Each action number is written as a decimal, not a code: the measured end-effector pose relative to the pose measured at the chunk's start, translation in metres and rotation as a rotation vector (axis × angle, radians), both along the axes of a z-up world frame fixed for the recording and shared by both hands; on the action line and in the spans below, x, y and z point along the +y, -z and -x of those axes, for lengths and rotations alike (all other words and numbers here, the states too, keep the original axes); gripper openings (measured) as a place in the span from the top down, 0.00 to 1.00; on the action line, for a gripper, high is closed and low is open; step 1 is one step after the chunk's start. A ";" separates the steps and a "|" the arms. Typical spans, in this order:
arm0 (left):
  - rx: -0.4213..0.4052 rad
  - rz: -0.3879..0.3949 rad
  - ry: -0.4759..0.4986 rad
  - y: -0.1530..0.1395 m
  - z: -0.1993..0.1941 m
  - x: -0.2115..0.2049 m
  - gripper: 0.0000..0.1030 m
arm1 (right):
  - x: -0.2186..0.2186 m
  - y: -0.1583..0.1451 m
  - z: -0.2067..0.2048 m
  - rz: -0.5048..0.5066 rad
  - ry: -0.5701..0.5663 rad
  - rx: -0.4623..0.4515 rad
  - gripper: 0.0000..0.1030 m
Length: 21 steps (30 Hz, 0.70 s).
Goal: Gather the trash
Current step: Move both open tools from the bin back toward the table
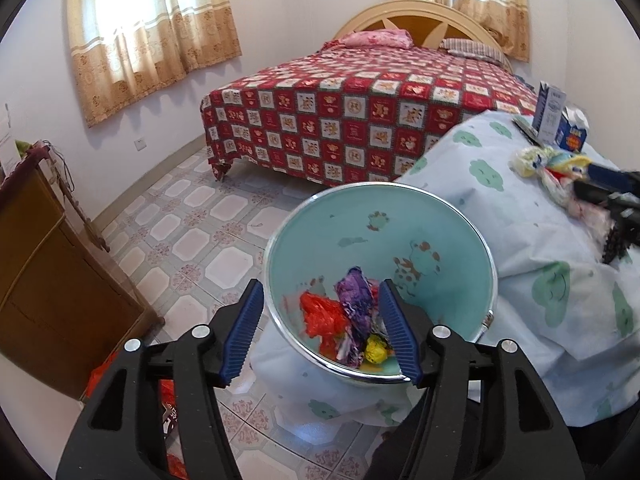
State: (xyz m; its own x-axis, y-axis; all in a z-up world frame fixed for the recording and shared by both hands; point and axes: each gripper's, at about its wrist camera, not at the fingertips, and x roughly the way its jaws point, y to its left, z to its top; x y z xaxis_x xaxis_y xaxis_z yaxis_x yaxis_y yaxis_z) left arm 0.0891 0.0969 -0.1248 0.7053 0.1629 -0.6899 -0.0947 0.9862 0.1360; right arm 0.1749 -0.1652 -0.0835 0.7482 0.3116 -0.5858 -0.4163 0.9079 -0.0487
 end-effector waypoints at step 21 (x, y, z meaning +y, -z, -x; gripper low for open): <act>0.012 -0.013 0.142 0.000 -0.017 -0.081 0.40 | -0.164 0.054 -0.018 -0.079 0.270 0.241 0.47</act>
State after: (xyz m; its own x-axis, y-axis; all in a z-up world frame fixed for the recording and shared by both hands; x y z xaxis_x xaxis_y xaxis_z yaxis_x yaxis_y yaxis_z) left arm 0.1056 0.0155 -0.1246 0.7134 0.0710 -0.6972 0.0473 0.9877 0.1491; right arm 0.1926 -0.3291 -0.1376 0.6528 0.1731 -0.7374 -0.1521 0.9837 0.0963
